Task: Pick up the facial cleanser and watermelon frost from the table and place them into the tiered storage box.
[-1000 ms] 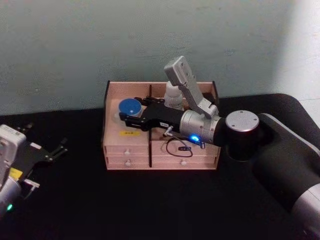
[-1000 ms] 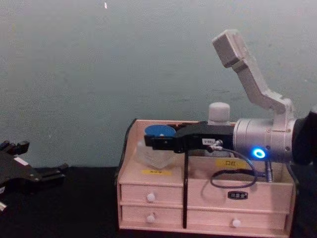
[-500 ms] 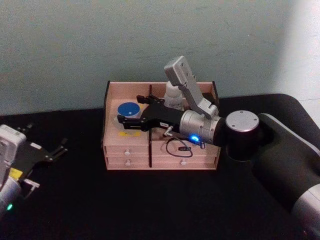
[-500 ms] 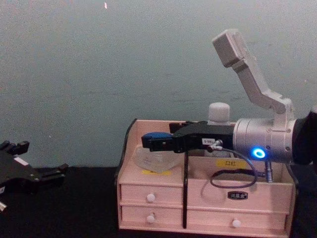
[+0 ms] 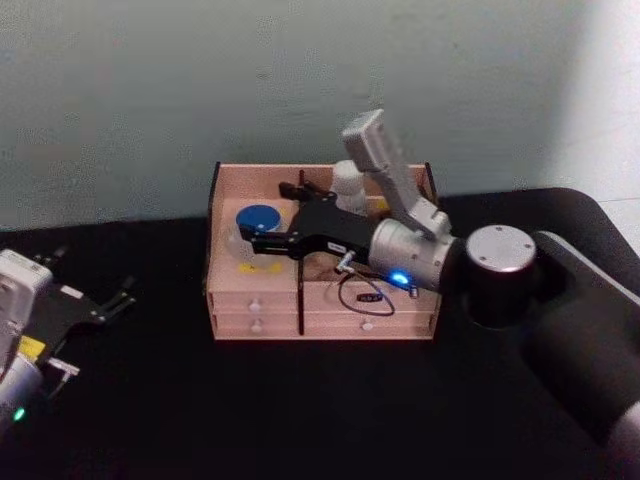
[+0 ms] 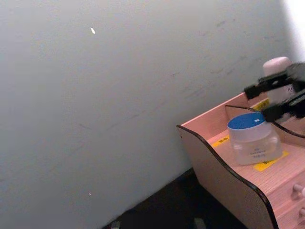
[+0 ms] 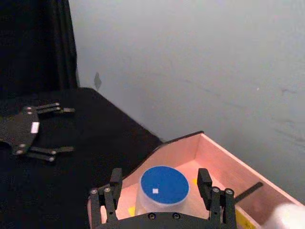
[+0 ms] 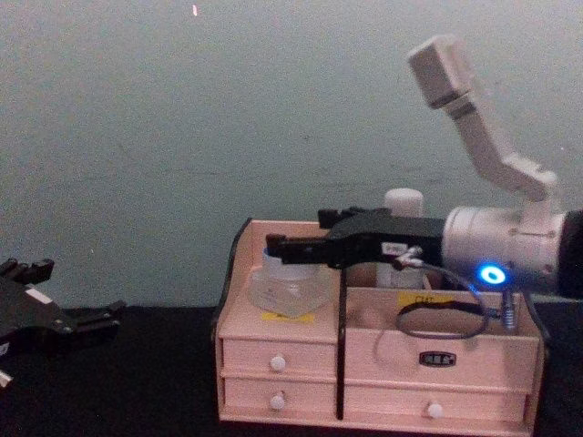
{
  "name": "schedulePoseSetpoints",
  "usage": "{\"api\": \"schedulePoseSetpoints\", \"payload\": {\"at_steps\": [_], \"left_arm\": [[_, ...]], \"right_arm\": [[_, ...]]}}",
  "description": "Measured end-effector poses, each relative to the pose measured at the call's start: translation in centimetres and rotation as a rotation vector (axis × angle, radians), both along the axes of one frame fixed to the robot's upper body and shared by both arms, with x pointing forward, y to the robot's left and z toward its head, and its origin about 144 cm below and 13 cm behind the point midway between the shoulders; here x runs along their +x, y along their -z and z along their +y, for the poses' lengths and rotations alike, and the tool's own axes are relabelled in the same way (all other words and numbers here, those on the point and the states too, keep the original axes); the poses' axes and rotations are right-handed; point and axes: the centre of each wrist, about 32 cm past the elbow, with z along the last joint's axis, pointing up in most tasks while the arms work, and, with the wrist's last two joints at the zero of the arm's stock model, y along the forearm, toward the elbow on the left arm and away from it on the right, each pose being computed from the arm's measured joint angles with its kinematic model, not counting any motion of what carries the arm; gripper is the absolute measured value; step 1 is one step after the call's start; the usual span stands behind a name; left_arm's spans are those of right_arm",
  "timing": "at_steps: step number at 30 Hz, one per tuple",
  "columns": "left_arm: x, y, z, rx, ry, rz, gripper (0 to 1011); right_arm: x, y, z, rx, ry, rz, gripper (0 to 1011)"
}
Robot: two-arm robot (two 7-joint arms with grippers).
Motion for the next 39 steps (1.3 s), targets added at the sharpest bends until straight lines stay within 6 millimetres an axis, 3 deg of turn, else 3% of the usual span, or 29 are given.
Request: {"api": "schedulePoseSetpoints", "payload": {"at_steps": [9, 12, 22, 29, 39], "left_arm": [[0.0, 0.0, 0.0, 0.0, 0.0, 0.0, 1001], [0.0, 0.0, 0.0, 0.0, 0.0, 0.0, 1001], [0.0, 0.0, 0.0, 0.0, 0.0, 0.0, 1001], [0.0, 0.0, 0.0, 0.0, 0.0, 0.0, 1001], [0.0, 0.0, 0.0, 0.0, 0.0, 0.0, 1001]], "right_arm": [[-4.2, -0.2, -2.7, 0.033, -0.003, -0.04, 1002], [-6.5, -0.2, -4.6, 0.037, -0.002, -0.045, 1003], [-11.2, -0.1, -9.6, 0.011, 0.113, -0.053, 1002], [-11.7, 0.0, -12.0, 0.017, 0.344, -0.112, 1002], [-10.0, 2.3, -11.7, 0.013, 0.7, -0.164, 1003]]}}
